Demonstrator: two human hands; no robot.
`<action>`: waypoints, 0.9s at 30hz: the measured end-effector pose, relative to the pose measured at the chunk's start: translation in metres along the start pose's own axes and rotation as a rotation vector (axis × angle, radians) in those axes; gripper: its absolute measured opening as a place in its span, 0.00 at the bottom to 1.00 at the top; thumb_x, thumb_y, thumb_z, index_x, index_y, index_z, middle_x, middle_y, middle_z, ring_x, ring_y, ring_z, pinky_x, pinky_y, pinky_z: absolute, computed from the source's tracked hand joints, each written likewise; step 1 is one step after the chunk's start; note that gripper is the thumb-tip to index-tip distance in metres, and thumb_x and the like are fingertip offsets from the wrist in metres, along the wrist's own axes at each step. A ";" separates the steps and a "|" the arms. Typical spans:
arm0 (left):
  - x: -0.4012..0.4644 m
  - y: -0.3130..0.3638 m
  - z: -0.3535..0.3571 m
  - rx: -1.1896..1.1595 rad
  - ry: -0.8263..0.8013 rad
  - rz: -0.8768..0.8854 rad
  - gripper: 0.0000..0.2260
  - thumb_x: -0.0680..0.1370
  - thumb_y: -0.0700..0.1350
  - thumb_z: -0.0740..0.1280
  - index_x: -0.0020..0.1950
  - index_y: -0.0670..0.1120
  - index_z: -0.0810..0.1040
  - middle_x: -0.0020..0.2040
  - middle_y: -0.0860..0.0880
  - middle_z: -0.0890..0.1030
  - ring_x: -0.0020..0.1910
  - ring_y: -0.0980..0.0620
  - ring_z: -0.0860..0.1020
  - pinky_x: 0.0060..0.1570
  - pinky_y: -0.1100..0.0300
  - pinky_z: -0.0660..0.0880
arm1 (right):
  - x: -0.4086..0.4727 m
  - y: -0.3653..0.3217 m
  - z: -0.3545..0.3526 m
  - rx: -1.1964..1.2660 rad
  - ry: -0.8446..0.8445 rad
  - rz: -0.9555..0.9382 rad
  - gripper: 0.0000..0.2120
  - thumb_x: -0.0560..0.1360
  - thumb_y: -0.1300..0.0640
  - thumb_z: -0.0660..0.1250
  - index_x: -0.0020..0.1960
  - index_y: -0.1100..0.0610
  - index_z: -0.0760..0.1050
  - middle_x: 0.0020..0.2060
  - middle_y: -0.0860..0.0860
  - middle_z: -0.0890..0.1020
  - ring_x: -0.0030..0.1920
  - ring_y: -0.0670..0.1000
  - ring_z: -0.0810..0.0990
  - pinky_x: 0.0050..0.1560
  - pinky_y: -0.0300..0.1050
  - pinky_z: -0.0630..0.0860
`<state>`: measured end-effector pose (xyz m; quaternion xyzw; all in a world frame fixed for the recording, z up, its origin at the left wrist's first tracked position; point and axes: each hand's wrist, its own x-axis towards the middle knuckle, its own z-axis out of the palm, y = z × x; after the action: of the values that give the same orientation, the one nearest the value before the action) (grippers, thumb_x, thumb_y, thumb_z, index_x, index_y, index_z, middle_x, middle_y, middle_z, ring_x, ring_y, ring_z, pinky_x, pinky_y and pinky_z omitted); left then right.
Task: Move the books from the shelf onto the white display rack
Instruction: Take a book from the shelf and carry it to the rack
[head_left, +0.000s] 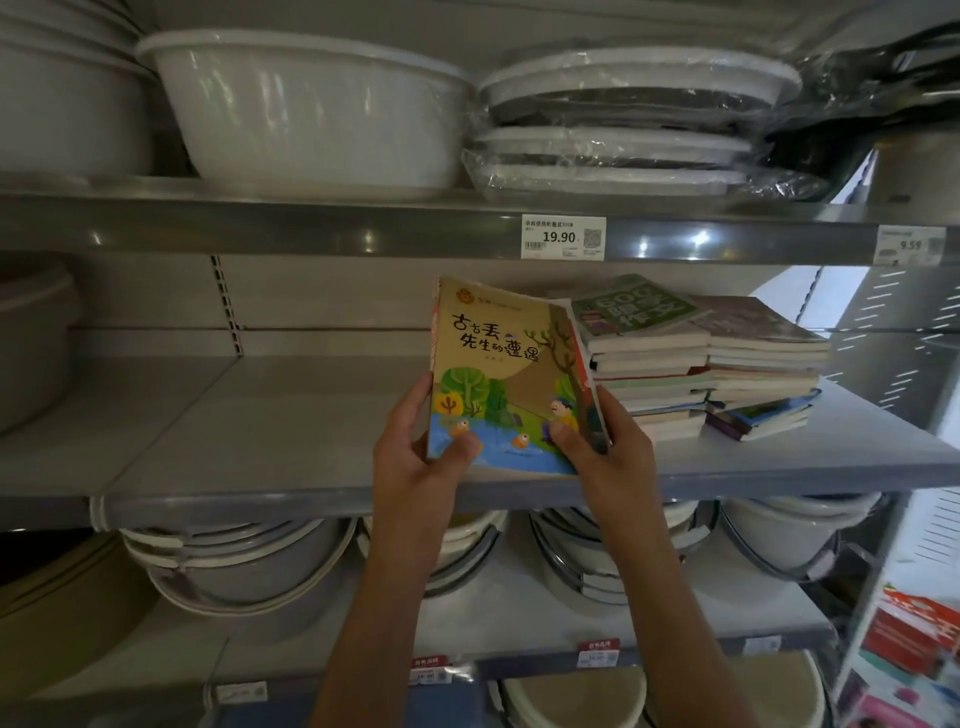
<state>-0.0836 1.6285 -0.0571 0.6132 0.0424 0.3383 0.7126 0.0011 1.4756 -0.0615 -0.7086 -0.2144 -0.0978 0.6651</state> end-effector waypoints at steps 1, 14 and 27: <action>-0.004 0.000 -0.004 0.015 -0.019 -0.015 0.27 0.76 0.28 0.67 0.70 0.51 0.74 0.60 0.51 0.83 0.58 0.52 0.82 0.54 0.58 0.80 | -0.008 0.001 -0.001 -0.001 0.018 -0.015 0.14 0.76 0.63 0.71 0.59 0.53 0.77 0.47 0.46 0.84 0.46 0.42 0.83 0.40 0.34 0.77; -0.073 -0.016 0.012 0.235 -0.056 0.068 0.29 0.77 0.38 0.72 0.70 0.62 0.67 0.66 0.61 0.74 0.65 0.66 0.73 0.64 0.62 0.74 | -0.095 0.004 -0.038 -0.112 0.137 -0.095 0.26 0.79 0.66 0.65 0.75 0.60 0.63 0.47 0.20 0.77 0.51 0.27 0.77 0.48 0.24 0.71; -0.199 -0.032 0.159 0.316 -0.222 0.085 0.31 0.75 0.48 0.73 0.76 0.55 0.65 0.75 0.52 0.67 0.73 0.61 0.66 0.68 0.67 0.67 | -0.184 -0.001 -0.227 -0.301 0.289 -0.016 0.28 0.78 0.50 0.67 0.75 0.48 0.61 0.67 0.42 0.74 0.64 0.36 0.73 0.60 0.33 0.72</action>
<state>-0.1469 1.3877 -0.1173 0.7523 -0.0098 0.2874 0.5928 -0.1300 1.2197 -0.1164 -0.7768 -0.1054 -0.2349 0.5747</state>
